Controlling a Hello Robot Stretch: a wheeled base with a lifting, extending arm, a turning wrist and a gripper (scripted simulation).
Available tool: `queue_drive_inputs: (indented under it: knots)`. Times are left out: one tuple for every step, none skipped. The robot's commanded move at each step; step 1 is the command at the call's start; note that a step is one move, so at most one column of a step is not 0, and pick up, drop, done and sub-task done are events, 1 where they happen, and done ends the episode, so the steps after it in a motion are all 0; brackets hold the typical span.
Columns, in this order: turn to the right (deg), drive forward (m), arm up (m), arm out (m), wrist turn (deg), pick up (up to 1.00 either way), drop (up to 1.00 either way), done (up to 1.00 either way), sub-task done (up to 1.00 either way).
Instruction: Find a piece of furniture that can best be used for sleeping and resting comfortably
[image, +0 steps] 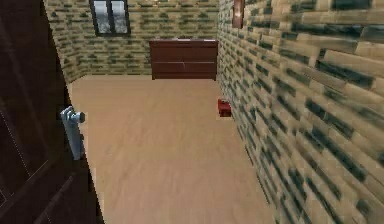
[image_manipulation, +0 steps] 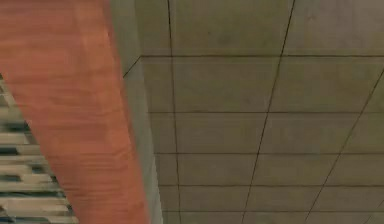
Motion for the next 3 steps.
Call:
queue_drive_inputs:
  knots:
    - [0.0, 0.45, 0.0, 0.0, 0.0, 0.0, 0.0, 0.0, 0.0]
    - [3.0, 0.0, 0.0, 0.0, 0.0, 0.0, 0.0, 0.0, 0.0]
    - [0.0, 0.8, 0.0, 0.0, 0.0, 0.0, 0.0, 0.0, 0.0]
